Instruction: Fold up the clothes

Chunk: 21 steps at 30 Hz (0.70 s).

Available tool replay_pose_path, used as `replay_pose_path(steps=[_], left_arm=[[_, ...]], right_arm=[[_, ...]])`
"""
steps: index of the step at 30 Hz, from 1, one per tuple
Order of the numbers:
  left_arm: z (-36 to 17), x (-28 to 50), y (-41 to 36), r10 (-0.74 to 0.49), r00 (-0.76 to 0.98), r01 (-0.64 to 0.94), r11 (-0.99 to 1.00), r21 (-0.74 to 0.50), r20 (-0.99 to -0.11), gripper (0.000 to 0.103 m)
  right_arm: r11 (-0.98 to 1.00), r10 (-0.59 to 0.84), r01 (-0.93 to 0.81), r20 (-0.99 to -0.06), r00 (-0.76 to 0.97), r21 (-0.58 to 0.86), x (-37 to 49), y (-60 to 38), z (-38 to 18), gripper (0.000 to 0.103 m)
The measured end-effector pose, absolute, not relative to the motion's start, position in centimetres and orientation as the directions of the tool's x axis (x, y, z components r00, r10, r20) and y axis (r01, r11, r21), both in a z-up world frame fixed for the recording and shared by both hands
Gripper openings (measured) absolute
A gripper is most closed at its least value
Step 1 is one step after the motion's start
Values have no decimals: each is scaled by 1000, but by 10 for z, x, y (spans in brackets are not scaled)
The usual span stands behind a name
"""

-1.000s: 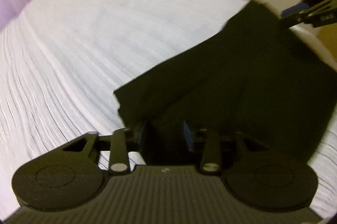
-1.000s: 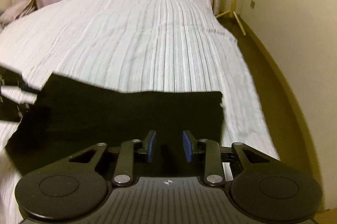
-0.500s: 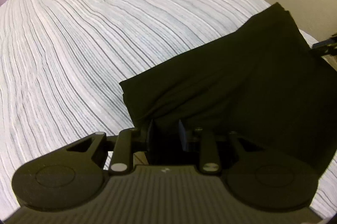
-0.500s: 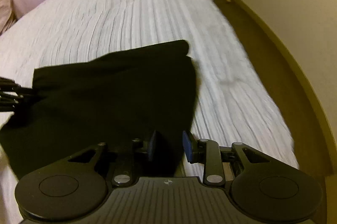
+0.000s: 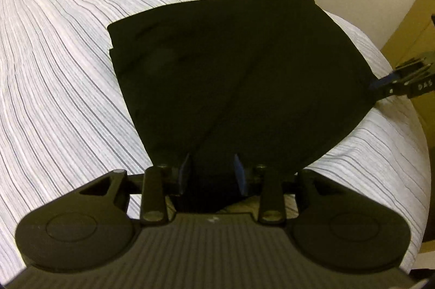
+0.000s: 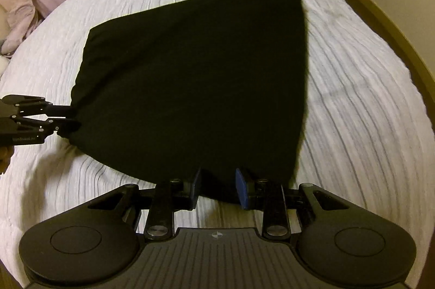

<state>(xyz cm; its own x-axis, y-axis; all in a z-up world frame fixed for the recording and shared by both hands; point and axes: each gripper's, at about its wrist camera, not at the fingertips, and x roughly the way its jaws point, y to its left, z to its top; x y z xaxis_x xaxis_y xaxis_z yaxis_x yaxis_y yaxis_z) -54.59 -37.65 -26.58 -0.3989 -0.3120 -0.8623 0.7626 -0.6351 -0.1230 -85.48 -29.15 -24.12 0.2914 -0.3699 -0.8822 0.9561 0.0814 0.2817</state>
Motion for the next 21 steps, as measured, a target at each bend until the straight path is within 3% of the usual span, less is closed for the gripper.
replay_pose_path(steps=[8, 9, 10, 11, 13, 15, 19, 21], left_arm=[[-250, -535, -369, -336, -367, 796, -597, -106, -867, 32], [-248, -534, -368, -339, -363, 800, -592, -104, -868, 35], [-246, -532, -368, -342, -359, 803, -587, -102, -869, 37], [-242, -529, -363, -344, -355, 815, -569, -107, -869, 38], [-236, -521, -353, -349, -345, 841, -527, -122, -871, 44], [-229, -514, -341, -358, -338, 865, -483, -137, -870, 60], [-212, -503, -311, -381, -321, 906, -391, -164, -867, 73], [-203, -499, -296, -398, -306, 927, -332, -176, -865, 88]], right_arm=[[39, -381, 970, -893, 237, 241, -847, -291, -233, 35], [30, -389, 970, -891, 235, 243, -847, -290, -233, 42], [22, -401, 970, -887, 231, 243, -847, -287, -230, 66], [15, -416, 971, -881, 224, 240, -845, -282, -226, 80], [2, -432, 972, -877, 211, 233, -838, -272, -218, 80], [-10, -415, 971, -885, 212, 237, -832, -259, -214, 80], [-58, -388, 960, -892, 230, 273, -819, -233, -207, 80], [-71, -383, 957, -894, 233, 280, -813, -226, -201, 80]])
